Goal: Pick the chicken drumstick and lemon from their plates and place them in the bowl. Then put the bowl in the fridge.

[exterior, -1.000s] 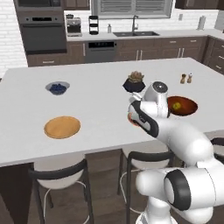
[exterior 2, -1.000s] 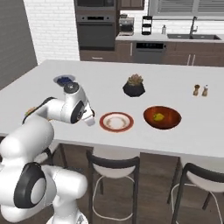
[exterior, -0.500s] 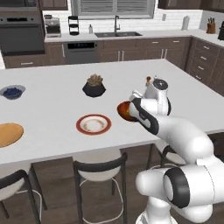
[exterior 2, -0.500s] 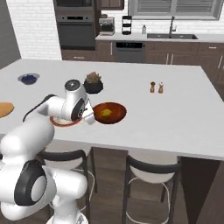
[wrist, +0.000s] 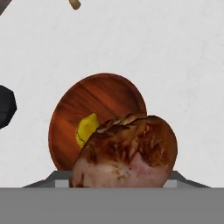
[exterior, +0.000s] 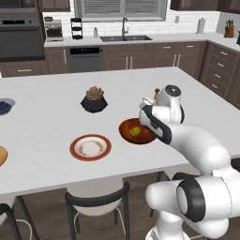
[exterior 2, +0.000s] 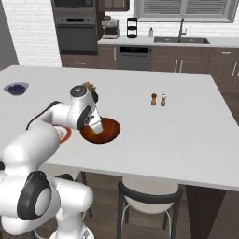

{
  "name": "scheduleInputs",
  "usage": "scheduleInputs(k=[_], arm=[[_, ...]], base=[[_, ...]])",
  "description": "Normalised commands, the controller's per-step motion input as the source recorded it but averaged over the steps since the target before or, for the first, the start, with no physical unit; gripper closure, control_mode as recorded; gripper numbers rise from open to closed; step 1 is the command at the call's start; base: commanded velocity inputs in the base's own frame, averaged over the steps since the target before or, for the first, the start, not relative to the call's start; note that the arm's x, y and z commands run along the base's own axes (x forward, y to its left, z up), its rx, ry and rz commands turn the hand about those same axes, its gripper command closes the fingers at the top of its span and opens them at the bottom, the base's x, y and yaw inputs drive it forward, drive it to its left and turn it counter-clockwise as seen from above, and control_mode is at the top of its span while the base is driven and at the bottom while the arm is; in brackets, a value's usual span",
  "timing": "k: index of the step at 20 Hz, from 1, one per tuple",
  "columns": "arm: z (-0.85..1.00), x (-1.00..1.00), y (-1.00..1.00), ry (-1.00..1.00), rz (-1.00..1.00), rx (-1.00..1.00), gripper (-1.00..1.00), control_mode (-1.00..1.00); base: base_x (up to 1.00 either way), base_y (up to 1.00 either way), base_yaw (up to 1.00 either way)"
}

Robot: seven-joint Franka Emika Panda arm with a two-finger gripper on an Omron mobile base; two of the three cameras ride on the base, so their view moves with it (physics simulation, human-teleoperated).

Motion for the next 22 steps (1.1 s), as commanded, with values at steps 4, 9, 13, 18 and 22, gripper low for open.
scheduleInputs(k=[4, 9, 13, 18, 22], arm=[[-0.15, 1.00, 0.00, 0.27, 0.00, 0.00, 1.00, -1.00], [-0.49, 0.91, -0.01, 0.31, 0.02, -0.01, 1.00, -1.00], [-0.84, 0.29, -0.08, 0.06, 0.07, 0.00, 1.00, -1.00], [-0.68, 0.37, 0.03, -0.05, 0.04, 0.00, 1.00, -1.00], [-0.30, 0.48, 0.04, -0.03, -0.01, 0.00, -1.00, -1.00]], base=[[0.00, 0.00, 0.00], [0.00, 0.00, 0.00], [0.00, 0.00, 0.00], [0.00, 0.00, 0.00], [0.00, 0.00, 0.00]])
